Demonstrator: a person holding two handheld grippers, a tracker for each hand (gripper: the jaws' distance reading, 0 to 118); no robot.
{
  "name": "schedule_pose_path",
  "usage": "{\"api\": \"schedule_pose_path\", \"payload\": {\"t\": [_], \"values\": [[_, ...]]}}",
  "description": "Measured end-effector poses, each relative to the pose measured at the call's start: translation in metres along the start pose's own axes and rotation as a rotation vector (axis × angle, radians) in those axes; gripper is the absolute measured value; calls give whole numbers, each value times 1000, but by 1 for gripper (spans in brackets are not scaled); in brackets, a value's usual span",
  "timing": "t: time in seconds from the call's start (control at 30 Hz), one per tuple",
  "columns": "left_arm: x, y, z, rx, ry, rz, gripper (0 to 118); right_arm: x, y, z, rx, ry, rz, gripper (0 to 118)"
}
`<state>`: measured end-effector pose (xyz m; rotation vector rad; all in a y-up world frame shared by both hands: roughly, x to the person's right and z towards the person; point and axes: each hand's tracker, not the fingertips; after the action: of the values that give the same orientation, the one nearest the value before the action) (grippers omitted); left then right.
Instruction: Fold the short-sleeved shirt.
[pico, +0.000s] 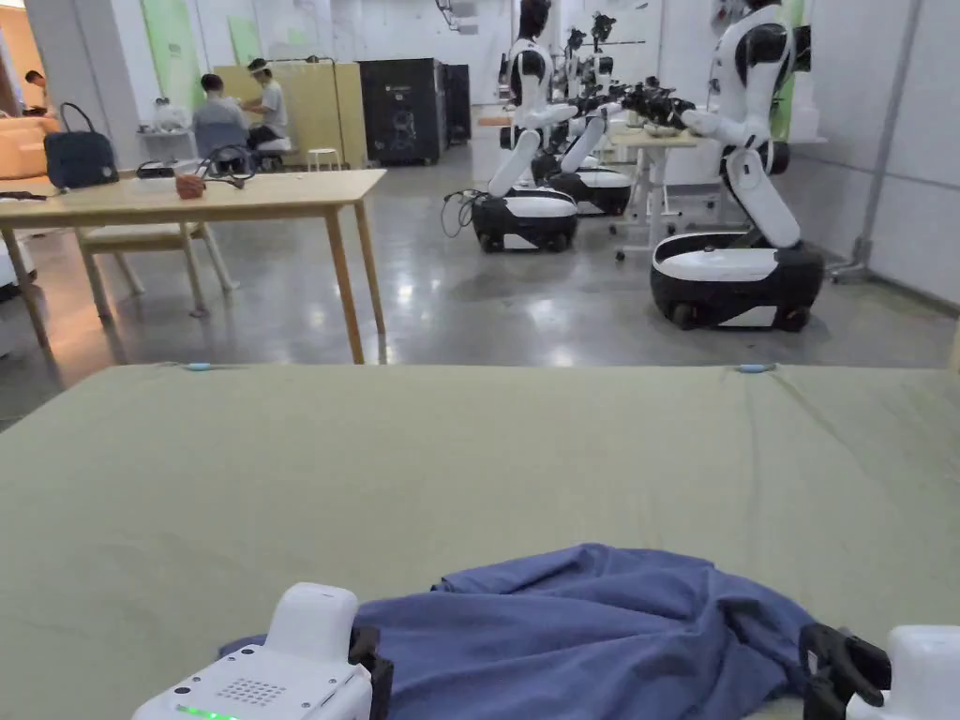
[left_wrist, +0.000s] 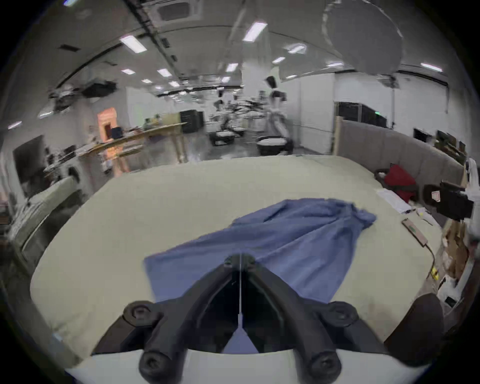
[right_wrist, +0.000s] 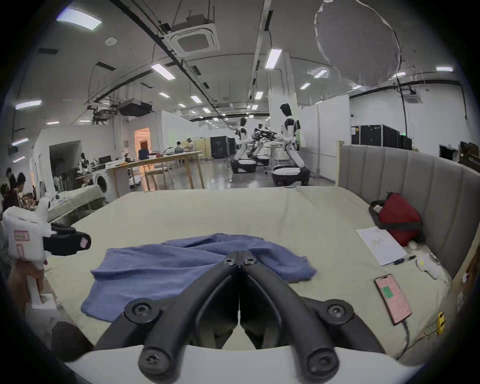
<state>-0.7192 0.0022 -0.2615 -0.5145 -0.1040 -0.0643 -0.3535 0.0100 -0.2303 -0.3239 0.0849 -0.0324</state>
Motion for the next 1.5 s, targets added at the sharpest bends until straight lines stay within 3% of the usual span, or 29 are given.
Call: {"api": "schedule_pose_path", "payload": {"t": [0.13,0.33,0.37,0.4,0.43,0.47,0.5,0.67,0.77,0.8,0.9,0.93,1.0,1.07,1.1,1.17,1.2,1.23,1.37,1.4,1.47,1.5], "values": [[-61,-23,17,-96,77,103,0,-24,-5,-6,-23,34,5,1],[-138,-31,-21,-185,164,177,0,-32,-12,-19,-66,33,22,1],[-144,-30,-33,-199,175,170,7,-31,-13,-22,-74,31,19,1],[-148,-28,-45,-200,176,167,22,-29,-13,-25,-81,27,17,1],[-152,-23,-57,-201,174,169,75,-28,-13,-28,-86,23,18,1],[-155,-19,-71,-224,173,169,114,-27,-13,-31,-91,13,22,1],[-157,-17,-85,-237,188,170,117,-25,-13,-33,-95,6,26,1],[-174,3,-174,-342,241,82,116,0,-11,-50,-121,-45,23,1],[-178,-19,-205,-388,261,57,111,22,-13,-61,-154,-93,21,1],[-178,-22,-215,-411,259,46,103,31,-14,-66,-166,-115,34,1],[-168,-20,-223,-458,171,34,17,66,-20,-82,-217,-175,32,1],[-163,-19,-221,-432,161,52,3,80,-23,-90,-244,-195,20,1],[-125,-6,-186,-406,226,-43,2,105,-28,-108,-300,-205,-2,1],[-109,0,-168,-388,190,13,2,125,-31,-130,-346,-184,10,1],[-128,6,-181,-429,137,101,2,131,-32,-141,-351,-180,31,12],[-128,16,-174,-418,141,105,2,137,-33,-165,-388,-196,60,88],[-128,16,-175,-416,133,106,2,141,-35,-176,-408,-189,65,113],[-129,15,-177,-411,132,111,2,145,-37,-186,-418,-162,65,118],[-123,21,-175,-395,140,103,2,154,-46,-222,-481,-129,69,117],[-123,22,-176,-396,145,99,2,157,-49,-231,-497,-143,60,110],[-125,25,-180,-401,152,93,2,168,-55,-241,-548,-114,-18,31],[-120,20,-177,-397,158,88,2,173,-57,-247,-570,-99,-60,13]]}}
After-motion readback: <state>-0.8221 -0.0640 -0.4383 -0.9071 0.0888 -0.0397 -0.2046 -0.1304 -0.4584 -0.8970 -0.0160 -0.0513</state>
